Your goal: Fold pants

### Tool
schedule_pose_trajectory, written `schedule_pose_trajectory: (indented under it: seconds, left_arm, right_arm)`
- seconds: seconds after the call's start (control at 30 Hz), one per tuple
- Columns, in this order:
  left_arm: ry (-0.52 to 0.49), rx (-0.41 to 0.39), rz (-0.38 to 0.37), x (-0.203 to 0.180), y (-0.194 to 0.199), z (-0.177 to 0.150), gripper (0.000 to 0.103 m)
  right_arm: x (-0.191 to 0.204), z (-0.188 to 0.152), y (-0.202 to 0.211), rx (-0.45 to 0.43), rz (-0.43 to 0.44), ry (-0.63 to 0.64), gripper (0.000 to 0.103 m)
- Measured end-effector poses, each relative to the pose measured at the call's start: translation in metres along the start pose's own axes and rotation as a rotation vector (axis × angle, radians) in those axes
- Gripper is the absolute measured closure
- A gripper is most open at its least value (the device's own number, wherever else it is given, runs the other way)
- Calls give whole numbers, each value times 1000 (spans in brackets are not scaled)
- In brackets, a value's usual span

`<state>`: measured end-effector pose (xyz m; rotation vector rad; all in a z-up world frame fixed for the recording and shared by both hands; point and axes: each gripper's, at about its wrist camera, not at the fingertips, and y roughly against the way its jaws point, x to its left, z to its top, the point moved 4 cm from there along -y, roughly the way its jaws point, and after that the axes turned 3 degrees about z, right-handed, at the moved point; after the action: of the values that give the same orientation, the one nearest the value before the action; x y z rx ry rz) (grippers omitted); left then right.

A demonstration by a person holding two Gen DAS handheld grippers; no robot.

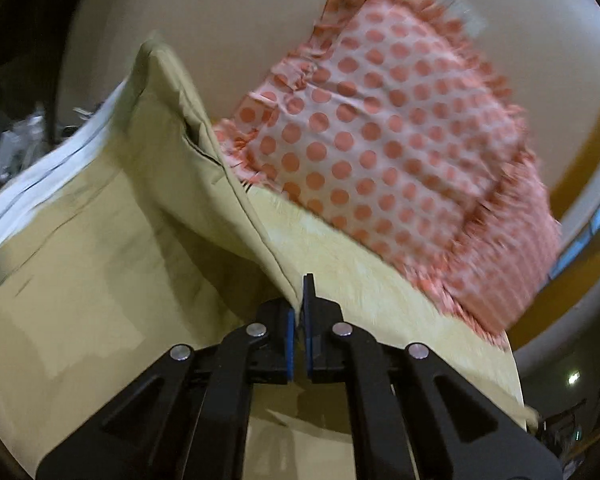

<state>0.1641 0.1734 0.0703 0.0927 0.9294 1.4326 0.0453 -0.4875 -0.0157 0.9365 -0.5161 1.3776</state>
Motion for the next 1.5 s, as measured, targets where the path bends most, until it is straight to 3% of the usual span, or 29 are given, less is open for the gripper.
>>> schedule_pose_trajectory:
  seconds: [0.2, 0.37, 0.47, 0.5, 0.53, 0.57, 0.6, 0.63, 0.7, 0.8, 0.83, 0.87, 0.93, 1.0, 1.13, 1.23, 1.37, 1.5]
  left_arm:
    - [33, 36, 64, 42, 59, -92, 99]
    - [32, 30, 89, 56, 67, -120, 99]
    - [12, 29, 112, 57, 67, -126, 92]
    - [13, 15, 116, 58, 71, -126, 87]
    - [13, -9, 127, 59, 78, -127, 81]
    - [12, -27, 125, 60, 83, -126, 74]
    - [13, -48, 116, 60, 90, -125, 70]
    - [16, -73, 122, 62, 98, -124, 66]
    - [26, -120, 158, 65, 107, -119, 42]
    - [52, -212, 218, 77, 126, -111, 39]
    - [69, -225, 230, 83, 129, -109, 38]
    - [84, -228, 244, 89, 131, -108, 37]
    - [116, -220, 272, 101, 129, -107, 37]
    - [148, -210, 280, 111, 127, -106, 37]
    - [176, -189, 287, 122, 122, -108, 37]
    - [172, -191, 280, 127, 122, -109, 35]
    - [185, -184, 245, 130, 121, -108, 30]
    - [211, -180, 204, 135, 119, -106, 25]
  right_arm:
    - [-26, -18, 17, 14, -102, 6, 101]
    - [-39, -25, 24, 17, -155, 10, 101]
    - [-38, -28, 26, 27, -231, 71, 95]
    - [-37, -28, 31, 9, -267, 87, 80]
    - [-37, -27, 36, -13, -285, 98, 52]
    - [-37, -26, 41, -43, -302, 109, 40]
    - [-38, -25, 47, -78, -326, 125, 34]
    - [-40, -25, 48, -88, -347, 134, 34]
    - [-46, -26, 44, -80, -355, 131, 37]
    - [-56, -36, 32, -36, -364, 118, 41]
    - [-54, -39, 35, -60, -367, 144, 44]
    - [-51, -45, 32, -50, -354, 164, 45]
    - [-45, -55, 29, -29, -299, 177, 61]
    - [-37, -65, 25, -31, -272, 227, 63]
    - [-34, -67, 18, -49, -231, 254, 89]
    - [-29, -60, 5, -33, -206, 265, 95]
    - [30, -49, -9, -56, -131, 384, 97]
    - [143, -82, -25, 12, 122, 558, 97]
